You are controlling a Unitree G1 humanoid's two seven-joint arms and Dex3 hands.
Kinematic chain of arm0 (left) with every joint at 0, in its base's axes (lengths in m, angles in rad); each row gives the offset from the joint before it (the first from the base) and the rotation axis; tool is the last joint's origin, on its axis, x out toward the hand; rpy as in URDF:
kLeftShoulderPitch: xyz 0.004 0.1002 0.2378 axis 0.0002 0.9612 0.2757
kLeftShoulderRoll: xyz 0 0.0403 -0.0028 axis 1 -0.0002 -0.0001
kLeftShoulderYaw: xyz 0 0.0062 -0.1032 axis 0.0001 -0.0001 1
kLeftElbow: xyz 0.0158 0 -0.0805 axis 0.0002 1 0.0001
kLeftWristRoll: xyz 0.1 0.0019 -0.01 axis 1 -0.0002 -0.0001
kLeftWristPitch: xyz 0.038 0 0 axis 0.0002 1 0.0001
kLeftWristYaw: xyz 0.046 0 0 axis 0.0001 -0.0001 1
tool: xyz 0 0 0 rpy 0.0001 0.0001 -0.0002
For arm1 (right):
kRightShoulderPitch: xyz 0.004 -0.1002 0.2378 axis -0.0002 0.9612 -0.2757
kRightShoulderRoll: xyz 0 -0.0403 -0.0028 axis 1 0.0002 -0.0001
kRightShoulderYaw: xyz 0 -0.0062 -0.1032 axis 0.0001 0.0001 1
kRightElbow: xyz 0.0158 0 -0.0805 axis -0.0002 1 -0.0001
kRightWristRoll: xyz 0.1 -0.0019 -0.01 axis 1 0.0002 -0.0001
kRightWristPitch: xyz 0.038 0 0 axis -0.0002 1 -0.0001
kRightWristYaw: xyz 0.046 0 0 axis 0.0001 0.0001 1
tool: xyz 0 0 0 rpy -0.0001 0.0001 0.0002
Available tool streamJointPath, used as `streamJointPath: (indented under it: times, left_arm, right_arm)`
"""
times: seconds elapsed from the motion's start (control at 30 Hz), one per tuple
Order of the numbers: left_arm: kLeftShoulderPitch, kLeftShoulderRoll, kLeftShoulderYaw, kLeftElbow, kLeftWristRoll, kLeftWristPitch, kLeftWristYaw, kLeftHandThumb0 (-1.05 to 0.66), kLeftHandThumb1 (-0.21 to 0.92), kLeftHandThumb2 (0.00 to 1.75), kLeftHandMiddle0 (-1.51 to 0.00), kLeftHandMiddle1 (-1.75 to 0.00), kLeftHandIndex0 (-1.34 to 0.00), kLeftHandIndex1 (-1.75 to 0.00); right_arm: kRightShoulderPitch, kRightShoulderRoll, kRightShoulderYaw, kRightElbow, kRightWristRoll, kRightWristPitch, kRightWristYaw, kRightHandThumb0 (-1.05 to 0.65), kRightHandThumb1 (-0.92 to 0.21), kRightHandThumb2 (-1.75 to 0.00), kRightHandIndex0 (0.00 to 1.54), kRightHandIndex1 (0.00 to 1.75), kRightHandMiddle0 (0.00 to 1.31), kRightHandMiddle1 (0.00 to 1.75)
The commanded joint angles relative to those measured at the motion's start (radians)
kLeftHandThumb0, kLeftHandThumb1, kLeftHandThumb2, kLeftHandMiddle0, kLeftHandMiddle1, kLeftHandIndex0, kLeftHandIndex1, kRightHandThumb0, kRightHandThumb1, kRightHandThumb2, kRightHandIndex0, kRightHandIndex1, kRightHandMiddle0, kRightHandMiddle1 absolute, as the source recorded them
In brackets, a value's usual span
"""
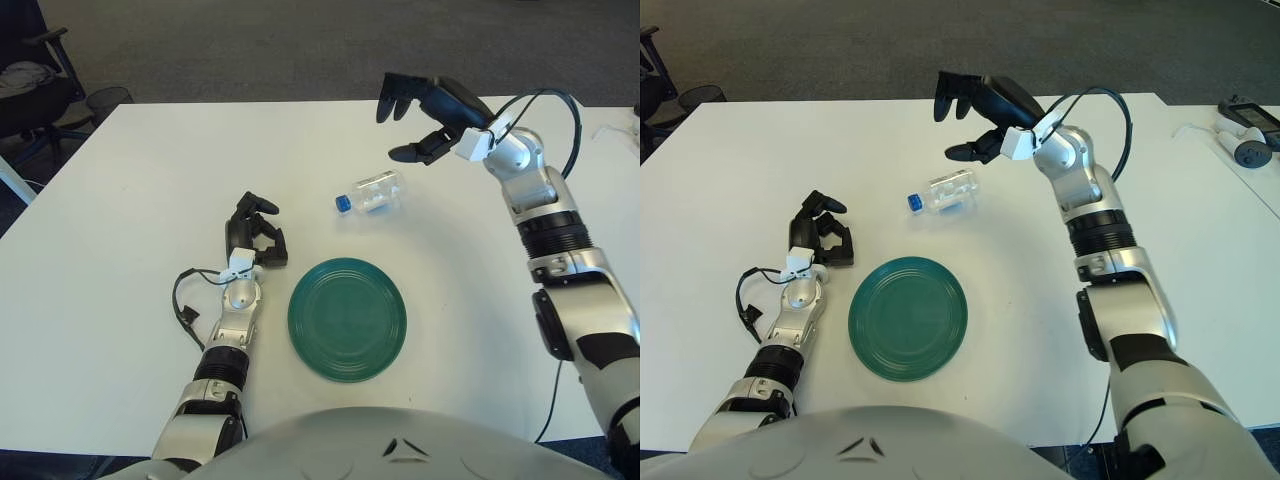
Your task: Put the bottle into the plate.
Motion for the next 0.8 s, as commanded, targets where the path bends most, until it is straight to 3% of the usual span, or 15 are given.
streamJointPath:
  times: [0.0,0.17,0.77]
  left_arm:
    - [0.038,-0.009,0.000,0.032,-0.004,0.000,0.000,0.00,-0.09,1.75,-0.94,-1.64,-0.70,-1.75]
    - [0.041,-0.011,-0.004,0.027,0.005,0.014,0.010,0.00,-0.10,1.75,-0.95,-1.64,-0.70,-1.75]
    - [0.033,-0.010,0.002,0.047,-0.010,-0.005,0.002,0.00,-0.06,1.71,-0.92,-1.64,-0.67,-1.75]
  right_arm:
    - [-0.069,-0.038,0.069,-0.014,-0.106,-0.019,0.029,-0.93,-0.91,-0.22,0.03,0.12,0.01,0.14]
    - [-0.108,-0.048,0.117,0.018,-0.180,-0.022,0.027,-1.00,-0.92,-0.15,0.00,0.02,0.00,0.02]
    - [-0.155,-0.031,0.189,0.148,-0.274,-0.036,-0.050,-1.05,-0.92,-0.07,0.00,0.00,0.00,0.00]
